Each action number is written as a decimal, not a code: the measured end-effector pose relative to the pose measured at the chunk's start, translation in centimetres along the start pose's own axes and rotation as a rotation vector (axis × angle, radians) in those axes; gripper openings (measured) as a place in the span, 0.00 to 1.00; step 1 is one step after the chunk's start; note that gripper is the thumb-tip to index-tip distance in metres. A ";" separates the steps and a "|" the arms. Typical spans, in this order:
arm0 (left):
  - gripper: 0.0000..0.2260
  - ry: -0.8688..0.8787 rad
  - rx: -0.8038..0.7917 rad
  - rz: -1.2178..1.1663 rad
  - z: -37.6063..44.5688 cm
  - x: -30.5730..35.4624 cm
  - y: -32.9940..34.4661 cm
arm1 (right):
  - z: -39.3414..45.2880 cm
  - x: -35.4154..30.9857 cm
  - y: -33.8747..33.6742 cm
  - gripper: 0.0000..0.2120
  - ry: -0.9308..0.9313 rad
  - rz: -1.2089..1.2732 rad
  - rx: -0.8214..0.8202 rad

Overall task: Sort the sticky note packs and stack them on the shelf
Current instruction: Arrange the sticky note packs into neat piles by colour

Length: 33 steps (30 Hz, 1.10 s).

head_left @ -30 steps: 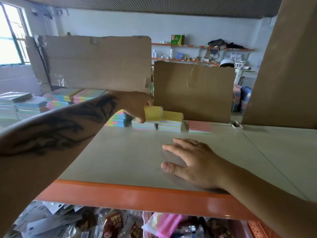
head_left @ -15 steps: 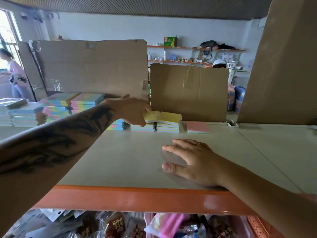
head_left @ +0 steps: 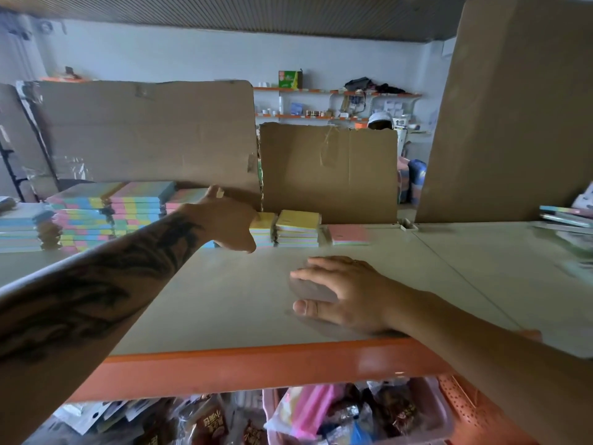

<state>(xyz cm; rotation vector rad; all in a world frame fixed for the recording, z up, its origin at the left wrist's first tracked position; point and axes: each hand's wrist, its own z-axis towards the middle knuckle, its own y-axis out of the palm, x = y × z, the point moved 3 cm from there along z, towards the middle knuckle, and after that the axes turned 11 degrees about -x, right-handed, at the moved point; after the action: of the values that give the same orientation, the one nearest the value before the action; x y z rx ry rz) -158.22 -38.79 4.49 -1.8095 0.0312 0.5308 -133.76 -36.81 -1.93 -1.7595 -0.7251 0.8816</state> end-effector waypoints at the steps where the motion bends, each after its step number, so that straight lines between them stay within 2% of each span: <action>1: 0.20 0.054 0.020 -0.045 0.0 0.0 -0.2 | 0.0 0.0 0.0 0.39 0.003 0.001 0.002; 6: 0.30 0.112 0.149 -0.101 -1.1 1.7 -0.7 | -1.3 1.3 0.0 0.40 0.019 -0.018 0.034; 9: 0.33 0.179 0.292 -0.076 -2.9 5.9 -2.2 | -3.8 4.0 -0.5 0.42 0.065 -0.022 0.086; 11: 0.33 0.242 0.361 -0.087 -3.4 9.6 -3.0 | -6.3 6.8 -1.3 0.40 0.118 -0.023 0.133; 14: 0.34 0.325 0.318 -0.174 -3.5 15.8 -3.9 | -10.8 12.2 -2.4 0.36 0.199 -0.051 0.188; 20: 0.33 0.407 0.262 -0.248 -2.3 29.5 -7.8 | -20.3 24.7 -4.2 0.36 0.332 -0.090 0.245; 24: 0.32 0.459 0.257 -0.308 -1.5 38.8 -12.2 | -26.1 32.1 -5.8 0.36 0.335 -0.056 0.334; 29: 0.37 0.553 0.185 -0.411 -0.9 48.3 -16.5 | -31.6 39.6 -7.8 0.26 0.299 -0.072 0.271; 31: 0.40 0.556 0.159 -0.428 -0.5 50.8 -17.5 | -33.0 41.8 -8.5 0.27 0.273 -0.048 0.221; 33: 0.43 0.551 0.114 -0.439 -0.1 52.4 -18.0 | -33.5 43.2 -8.8 0.32 0.249 -0.025 0.155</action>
<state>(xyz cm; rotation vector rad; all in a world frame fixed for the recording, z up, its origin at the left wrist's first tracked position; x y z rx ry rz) -106.09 -20.36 1.41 -1.7323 0.0387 -0.2807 -82.68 -16.40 4.29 -1.6807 -0.5012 0.6678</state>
